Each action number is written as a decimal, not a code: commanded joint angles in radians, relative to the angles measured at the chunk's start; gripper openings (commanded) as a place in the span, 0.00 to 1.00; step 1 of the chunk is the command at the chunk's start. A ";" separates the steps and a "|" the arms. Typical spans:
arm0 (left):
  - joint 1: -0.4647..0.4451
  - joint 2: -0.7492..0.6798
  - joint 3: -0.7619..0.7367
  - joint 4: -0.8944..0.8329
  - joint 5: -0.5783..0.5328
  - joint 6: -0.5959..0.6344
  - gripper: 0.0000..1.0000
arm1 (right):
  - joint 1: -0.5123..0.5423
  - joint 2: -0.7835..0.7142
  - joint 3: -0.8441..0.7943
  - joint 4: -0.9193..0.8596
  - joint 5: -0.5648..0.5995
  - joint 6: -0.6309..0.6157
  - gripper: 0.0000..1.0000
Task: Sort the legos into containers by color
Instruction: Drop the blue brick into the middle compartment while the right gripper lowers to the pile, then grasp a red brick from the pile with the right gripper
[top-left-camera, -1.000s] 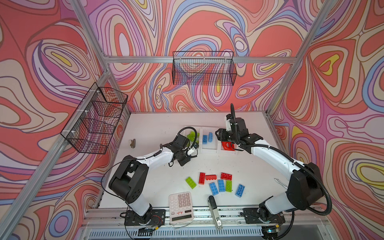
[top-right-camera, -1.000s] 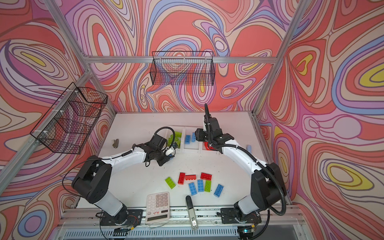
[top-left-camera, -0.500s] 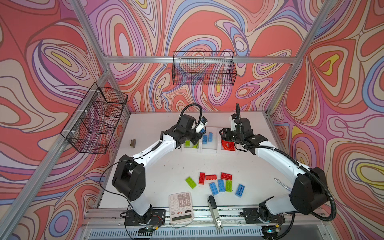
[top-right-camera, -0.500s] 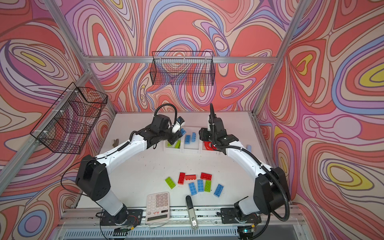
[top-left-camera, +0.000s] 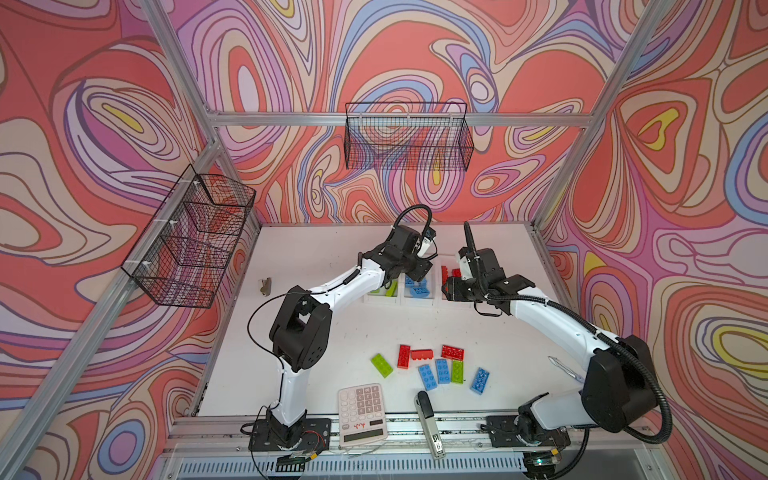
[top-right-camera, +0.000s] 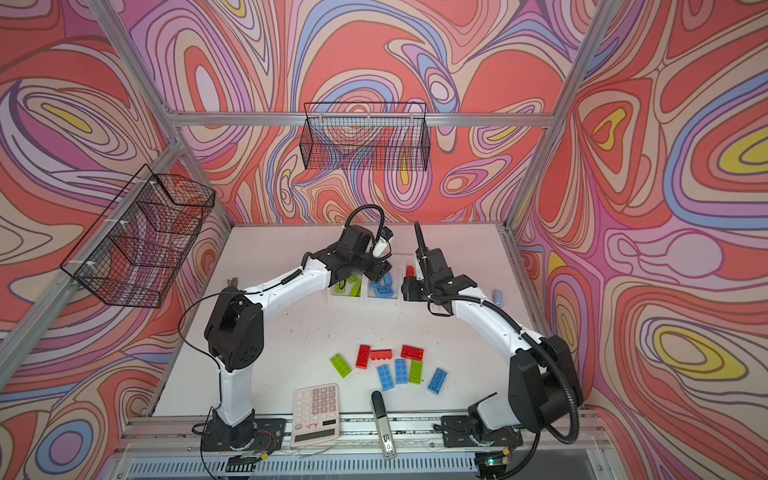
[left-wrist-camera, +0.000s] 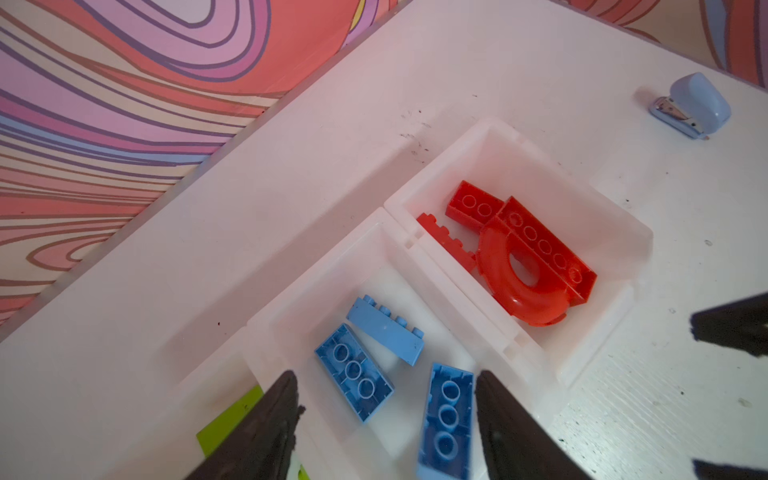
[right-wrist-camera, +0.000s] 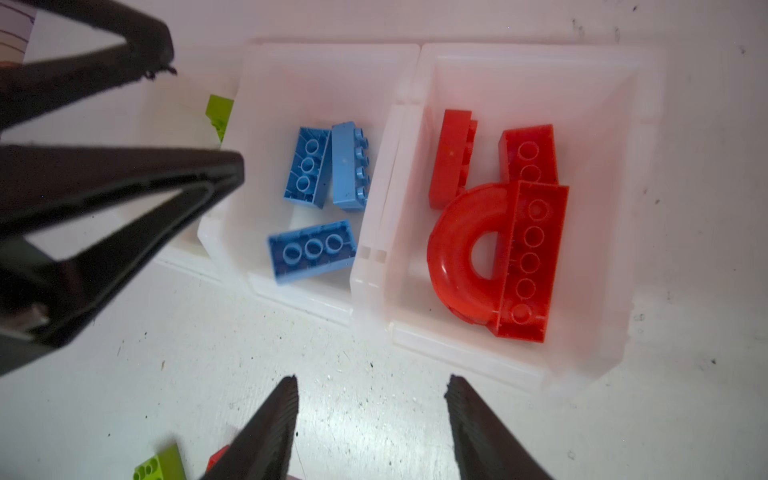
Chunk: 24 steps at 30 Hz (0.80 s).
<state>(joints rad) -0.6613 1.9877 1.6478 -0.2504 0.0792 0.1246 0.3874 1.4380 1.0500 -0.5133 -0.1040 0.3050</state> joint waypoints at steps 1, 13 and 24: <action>0.003 -0.063 -0.009 0.017 -0.069 -0.009 0.72 | 0.015 -0.034 -0.008 -0.086 -0.076 -0.080 0.61; 0.169 -0.475 -0.431 0.092 -0.133 -0.218 0.71 | 0.318 0.064 0.019 -0.285 -0.122 -0.233 0.62; 0.233 -0.754 -0.741 0.119 -0.170 -0.334 0.72 | 0.487 0.116 0.033 -0.359 0.064 -0.297 0.66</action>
<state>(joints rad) -0.4370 1.2671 0.9260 -0.1551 -0.0731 -0.1589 0.8387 1.5349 1.0607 -0.8349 -0.1135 0.0460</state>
